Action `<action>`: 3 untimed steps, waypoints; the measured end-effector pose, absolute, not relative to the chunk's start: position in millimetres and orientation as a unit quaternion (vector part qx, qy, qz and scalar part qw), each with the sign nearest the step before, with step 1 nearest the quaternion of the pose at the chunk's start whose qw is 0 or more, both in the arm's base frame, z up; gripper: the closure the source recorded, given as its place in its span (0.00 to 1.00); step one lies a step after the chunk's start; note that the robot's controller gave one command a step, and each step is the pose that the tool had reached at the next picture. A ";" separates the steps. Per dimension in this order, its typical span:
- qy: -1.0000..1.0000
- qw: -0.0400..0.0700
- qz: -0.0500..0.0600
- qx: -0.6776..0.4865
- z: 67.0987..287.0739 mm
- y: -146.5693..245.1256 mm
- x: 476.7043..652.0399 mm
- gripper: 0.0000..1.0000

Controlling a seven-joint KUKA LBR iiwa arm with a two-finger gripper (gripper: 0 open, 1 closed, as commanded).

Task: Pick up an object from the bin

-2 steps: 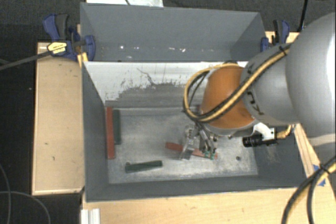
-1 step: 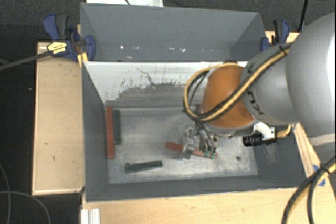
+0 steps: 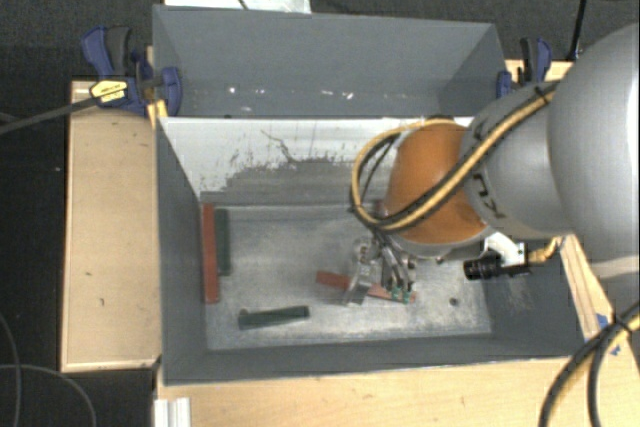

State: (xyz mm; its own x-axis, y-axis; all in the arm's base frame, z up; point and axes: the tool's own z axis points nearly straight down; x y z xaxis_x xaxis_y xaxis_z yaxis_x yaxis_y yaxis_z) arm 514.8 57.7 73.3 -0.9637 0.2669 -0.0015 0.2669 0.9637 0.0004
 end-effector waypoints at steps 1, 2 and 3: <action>0.991 -0.002 0.000 0.135 88.7 57.6 513.4 1.00; 0.991 -0.002 0.000 0.135 107.8 57.5 513.6 1.00; 0.991 -0.002 -0.001 0.134 129.3 57.4 513.4 1.00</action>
Offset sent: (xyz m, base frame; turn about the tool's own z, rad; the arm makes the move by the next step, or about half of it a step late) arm 0.0001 0.0000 0.0835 0.0000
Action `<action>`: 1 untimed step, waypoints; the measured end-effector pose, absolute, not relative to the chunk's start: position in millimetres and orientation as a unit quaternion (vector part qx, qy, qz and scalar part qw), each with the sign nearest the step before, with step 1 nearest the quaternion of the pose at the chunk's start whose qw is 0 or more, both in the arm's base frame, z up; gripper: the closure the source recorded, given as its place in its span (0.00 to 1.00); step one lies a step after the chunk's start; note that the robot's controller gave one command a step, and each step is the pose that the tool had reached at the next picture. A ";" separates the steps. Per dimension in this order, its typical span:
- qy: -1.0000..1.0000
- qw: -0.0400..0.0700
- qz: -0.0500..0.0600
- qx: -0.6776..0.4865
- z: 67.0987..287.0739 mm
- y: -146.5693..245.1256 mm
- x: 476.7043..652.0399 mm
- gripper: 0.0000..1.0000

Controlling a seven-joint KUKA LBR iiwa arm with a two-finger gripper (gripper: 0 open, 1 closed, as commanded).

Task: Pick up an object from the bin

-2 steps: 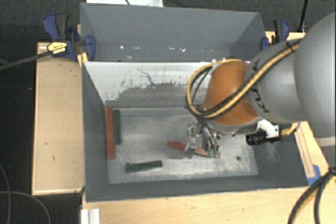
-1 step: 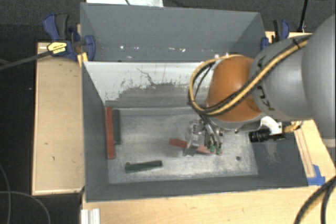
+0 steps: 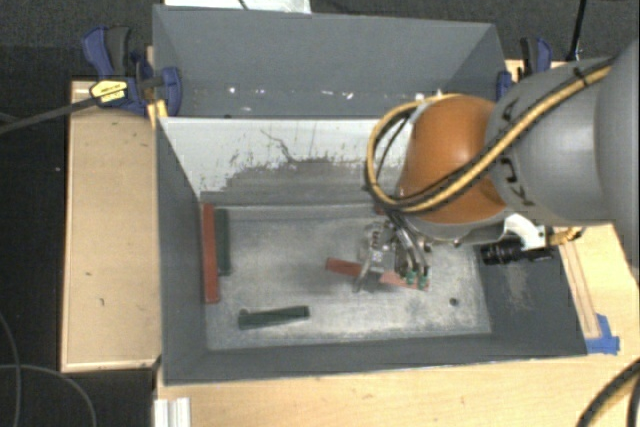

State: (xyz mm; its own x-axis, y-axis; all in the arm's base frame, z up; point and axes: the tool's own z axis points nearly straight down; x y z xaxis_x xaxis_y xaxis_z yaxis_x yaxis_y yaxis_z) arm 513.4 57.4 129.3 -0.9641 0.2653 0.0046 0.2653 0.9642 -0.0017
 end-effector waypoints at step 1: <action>-0.991 0.000 0.000 -0.133 150.0 57.6 514.3 1.00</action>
Offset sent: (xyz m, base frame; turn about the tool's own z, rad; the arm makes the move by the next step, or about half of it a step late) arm 0.0000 -0.0001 0.0298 0.0000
